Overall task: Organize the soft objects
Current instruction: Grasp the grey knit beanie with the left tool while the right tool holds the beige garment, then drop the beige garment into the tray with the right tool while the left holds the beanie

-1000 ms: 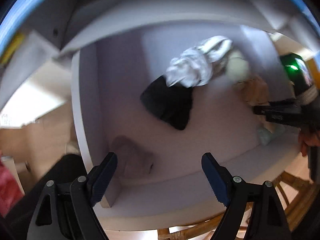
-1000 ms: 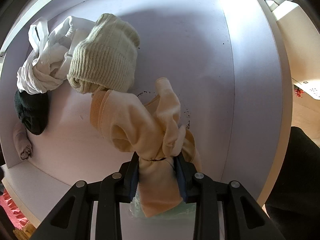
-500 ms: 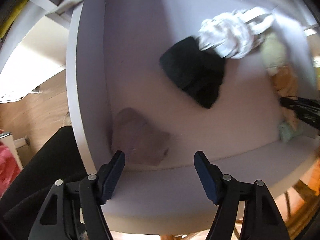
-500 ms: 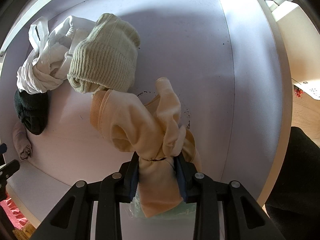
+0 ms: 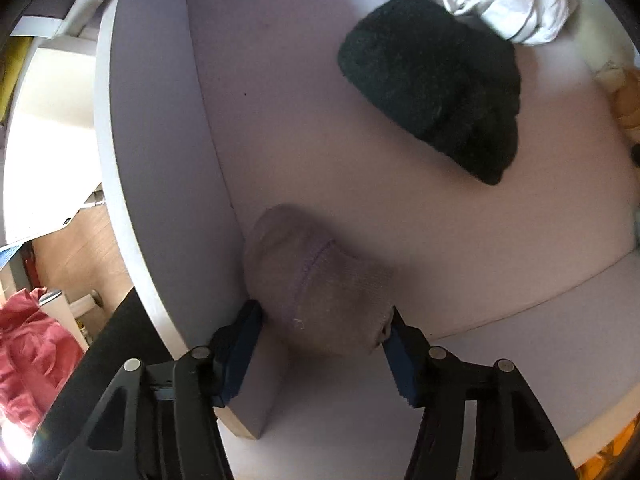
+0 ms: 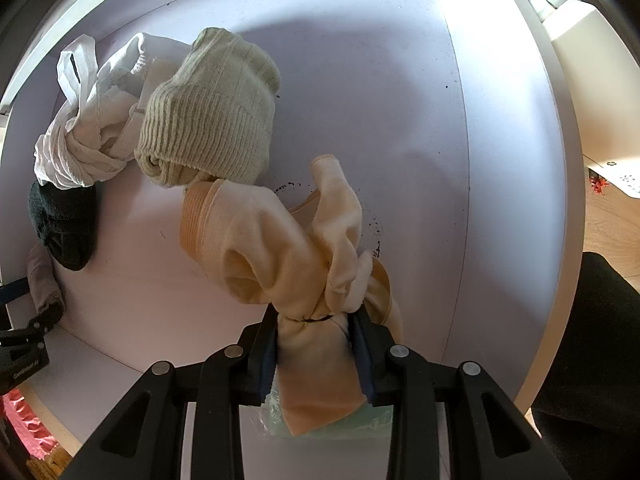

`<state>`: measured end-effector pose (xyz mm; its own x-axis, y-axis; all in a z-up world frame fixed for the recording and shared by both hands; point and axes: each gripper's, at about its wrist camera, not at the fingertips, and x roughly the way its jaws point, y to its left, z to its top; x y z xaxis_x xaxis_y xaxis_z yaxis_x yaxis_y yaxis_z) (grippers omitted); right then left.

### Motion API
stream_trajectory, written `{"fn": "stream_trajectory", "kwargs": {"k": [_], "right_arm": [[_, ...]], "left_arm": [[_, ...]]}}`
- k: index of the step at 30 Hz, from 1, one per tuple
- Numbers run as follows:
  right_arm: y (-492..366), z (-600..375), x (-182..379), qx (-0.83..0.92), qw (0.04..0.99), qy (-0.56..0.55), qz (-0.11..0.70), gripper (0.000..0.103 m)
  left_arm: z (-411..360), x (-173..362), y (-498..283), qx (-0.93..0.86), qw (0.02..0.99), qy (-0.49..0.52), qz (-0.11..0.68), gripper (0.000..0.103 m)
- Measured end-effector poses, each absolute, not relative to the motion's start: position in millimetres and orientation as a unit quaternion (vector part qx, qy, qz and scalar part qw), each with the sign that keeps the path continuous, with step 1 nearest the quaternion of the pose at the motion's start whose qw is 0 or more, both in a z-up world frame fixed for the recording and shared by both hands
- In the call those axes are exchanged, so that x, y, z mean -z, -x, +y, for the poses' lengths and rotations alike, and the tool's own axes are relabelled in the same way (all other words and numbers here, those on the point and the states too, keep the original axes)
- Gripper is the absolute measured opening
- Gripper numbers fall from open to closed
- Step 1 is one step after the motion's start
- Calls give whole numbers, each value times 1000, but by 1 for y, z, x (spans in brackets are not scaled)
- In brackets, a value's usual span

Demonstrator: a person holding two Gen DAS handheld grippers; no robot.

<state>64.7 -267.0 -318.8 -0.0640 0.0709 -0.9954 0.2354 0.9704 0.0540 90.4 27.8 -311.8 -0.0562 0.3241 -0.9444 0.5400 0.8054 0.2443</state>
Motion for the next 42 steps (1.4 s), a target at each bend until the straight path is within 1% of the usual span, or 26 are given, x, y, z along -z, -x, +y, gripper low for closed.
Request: {"fn": "stream_trajectory", "kwargs": {"k": [2,5,7,8,9,10,11,15,18,20,22,24,25,26,27,33,35,42], "right_arm": [[-65,-267,319,61,676,-105,727,33],[-65,-267,319,61,676,-102,727,33],[-65,-267,319,61,676,-103,727,33],[-65,-267,319,61,677,-105,726,33],[-64,-268,319,60,677,-107,726,33],[-64,-269,319,60,677,-109,726,33],[-64,-270,319,60,677,-109,726,33],[-63,-272,319,59,677,-105,726,34],[-63,-271,318,59,677,-104,726,34],[-62,-270,318,59,677,-105,726,34],[-62,-269,318,59,678,-104,726,34],[-62,-268,318,59,678,-103,726,34],[-62,-267,318,59,678,-101,726,34],[-62,-266,318,59,678,-100,726,34],[-61,-265,317,59,678,-98,726,34],[-59,-260,318,62,679,-100,724,34],[-58,-262,317,64,680,-105,723,32],[-52,-275,307,56,678,-149,718,28]], "left_arm": [[27,303,-86,118,632,-272,716,58],[9,284,-77,220,643,-187,709,56],[-3,273,-70,242,659,-197,684,58],[-6,268,-67,242,668,-204,674,62],[-7,266,-65,239,672,-207,669,76],[-6,266,-63,232,675,-207,670,87],[-3,266,-61,226,677,-209,669,88],[9,274,-65,202,673,-221,677,89],[17,280,-67,197,664,-189,696,89],[22,283,-87,199,658,-165,707,89],[26,289,-83,202,655,-146,714,90],[29,296,-81,197,651,-146,718,90],[23,296,-82,195,650,-150,719,86],[23,300,-81,194,648,-155,720,81],[22,302,-81,198,645,-155,721,68],[20,301,-78,199,661,-165,704,64],[23,290,-82,190,669,-162,700,63],[36,290,-83,161,674,-148,705,63]]}}
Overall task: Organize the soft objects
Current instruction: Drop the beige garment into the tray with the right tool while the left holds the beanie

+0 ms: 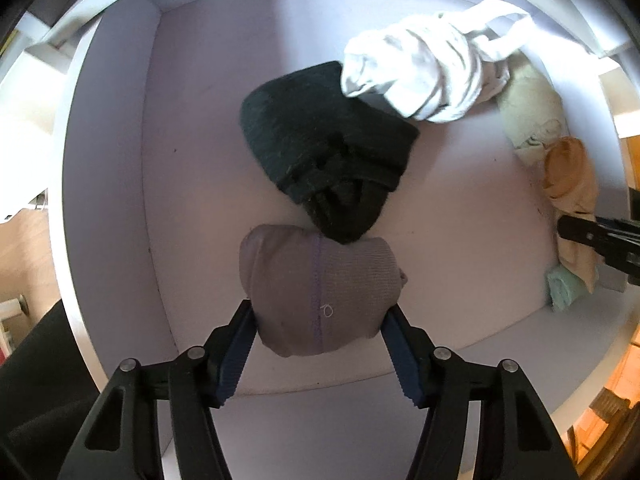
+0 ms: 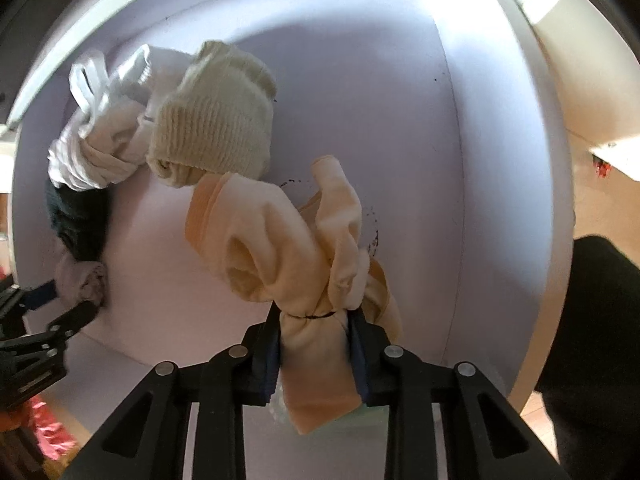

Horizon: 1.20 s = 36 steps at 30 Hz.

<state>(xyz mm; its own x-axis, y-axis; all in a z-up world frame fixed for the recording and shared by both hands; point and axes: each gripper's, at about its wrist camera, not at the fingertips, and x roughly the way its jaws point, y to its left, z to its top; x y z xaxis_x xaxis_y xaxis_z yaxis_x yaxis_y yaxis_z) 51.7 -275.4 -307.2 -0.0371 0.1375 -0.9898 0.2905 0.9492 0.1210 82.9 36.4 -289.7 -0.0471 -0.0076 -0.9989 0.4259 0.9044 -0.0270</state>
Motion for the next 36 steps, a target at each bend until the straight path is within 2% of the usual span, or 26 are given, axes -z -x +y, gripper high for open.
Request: {"fn": "stream_trajectory", "kwargs": {"k": [12,21,36], "right_arm": [[-27,-302,261,44,671,-271,689,28],[-15,-305,204,5,682,-305,664,28],[-38,-310,51,-45,746,-325,579,28]], "left_arm": [[34,289,-90,161,675,-132,708,64],[34,288,-91,163,674,-128,709,64],[36,296,-92,165,672,-126,711,64]]}}
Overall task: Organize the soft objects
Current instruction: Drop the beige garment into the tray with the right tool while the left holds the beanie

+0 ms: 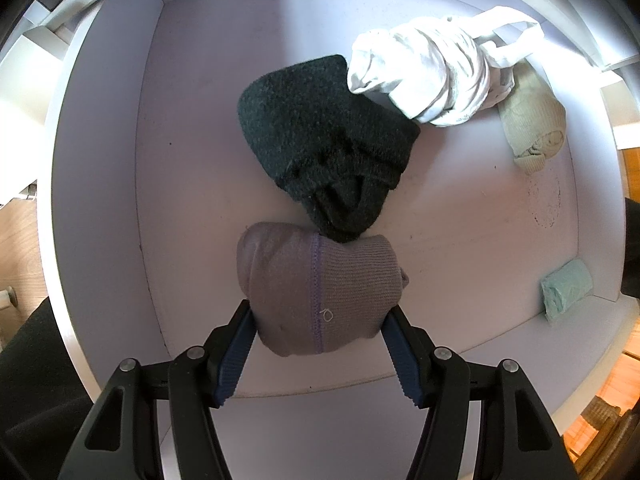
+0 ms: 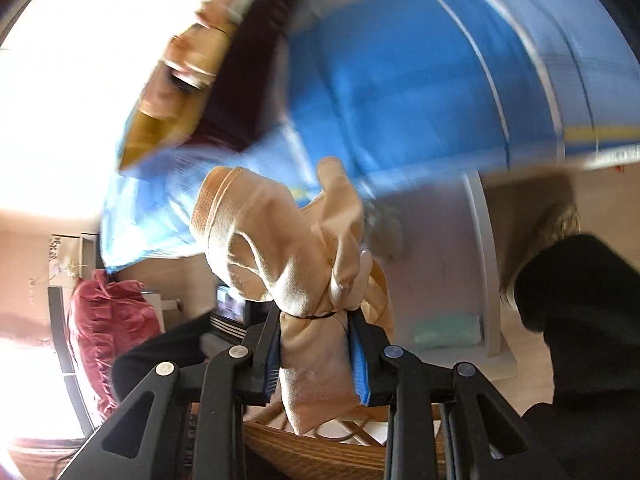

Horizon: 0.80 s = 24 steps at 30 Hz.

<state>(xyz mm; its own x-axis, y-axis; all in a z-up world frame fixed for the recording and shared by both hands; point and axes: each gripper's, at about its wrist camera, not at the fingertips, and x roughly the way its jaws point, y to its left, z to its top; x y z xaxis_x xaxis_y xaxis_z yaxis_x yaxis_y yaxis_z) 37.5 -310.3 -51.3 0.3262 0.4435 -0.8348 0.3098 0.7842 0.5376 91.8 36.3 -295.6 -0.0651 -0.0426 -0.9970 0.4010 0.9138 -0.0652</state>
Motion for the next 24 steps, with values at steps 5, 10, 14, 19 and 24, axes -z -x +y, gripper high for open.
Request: {"fn": "stream_trajectory", "kwargs": {"k": [5,10,14,19,24], "right_arm": [[-63,-306,-5,-61,769,-321,550,28],[-103,-301,-52,-54,796,-310,517,28],[-139,-297,-64,-35,803,-320,501,28],[-178,-288,-54,2,801,-319,507,28],[-202,-285,-32,31,785,-336,519,28]], "left_arm": [[37,295,-93,166,670,-127,712,64],[38,295,-93,167,669,-123,714,64],[38,299,-94,168,668,-122,714,64],[38,302,-95,168,668,-121,715,64],[38,301,-95,168,668,-122,715,64]]}}
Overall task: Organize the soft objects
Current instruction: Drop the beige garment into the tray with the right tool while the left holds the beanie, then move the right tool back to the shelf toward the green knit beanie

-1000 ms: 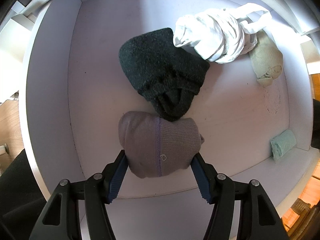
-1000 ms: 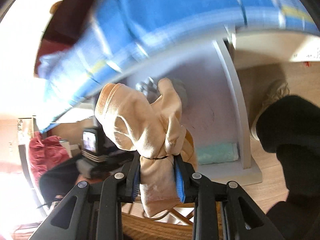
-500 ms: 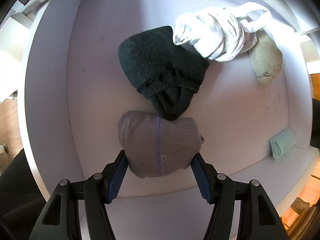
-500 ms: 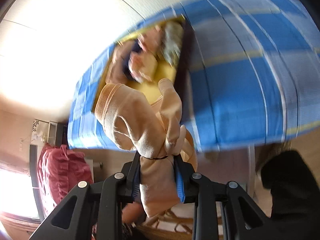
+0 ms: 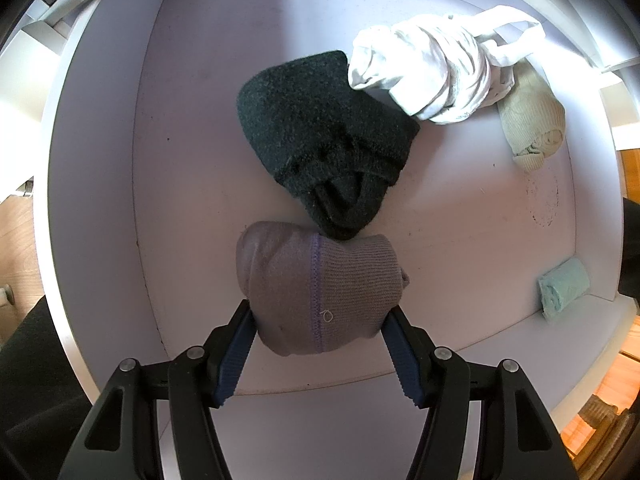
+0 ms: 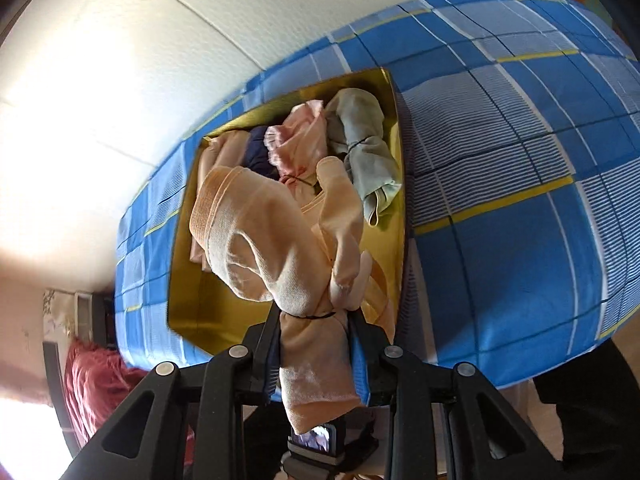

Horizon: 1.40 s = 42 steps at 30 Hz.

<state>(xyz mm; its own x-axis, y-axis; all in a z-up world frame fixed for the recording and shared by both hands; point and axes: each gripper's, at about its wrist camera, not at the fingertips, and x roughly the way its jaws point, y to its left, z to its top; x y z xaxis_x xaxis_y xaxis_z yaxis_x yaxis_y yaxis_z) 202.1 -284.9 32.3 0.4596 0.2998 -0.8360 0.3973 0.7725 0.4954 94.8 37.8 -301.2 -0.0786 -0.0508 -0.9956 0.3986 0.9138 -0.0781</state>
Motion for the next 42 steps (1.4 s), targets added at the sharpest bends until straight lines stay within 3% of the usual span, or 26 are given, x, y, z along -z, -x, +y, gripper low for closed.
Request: {"fn": "stream_trajectory", "kwargs": {"k": [10,19,28,42], "right_arm": [[-227,-272,-8,98,779,-315,534,29],[-237,-262,-4,158,782,-263,542,35],[-239,-264,-24,148,806,-240,521,35],[-168,-272,-58,52,872,-176,453,35]], "left_arm": [[35,300,-95,168,666,-121,717,64],[34,301,-95,168,665,-121,717,64],[34,300,-96,169,665,-122,717,64],[34,301,-92,171,668,-122,714,65]]}}
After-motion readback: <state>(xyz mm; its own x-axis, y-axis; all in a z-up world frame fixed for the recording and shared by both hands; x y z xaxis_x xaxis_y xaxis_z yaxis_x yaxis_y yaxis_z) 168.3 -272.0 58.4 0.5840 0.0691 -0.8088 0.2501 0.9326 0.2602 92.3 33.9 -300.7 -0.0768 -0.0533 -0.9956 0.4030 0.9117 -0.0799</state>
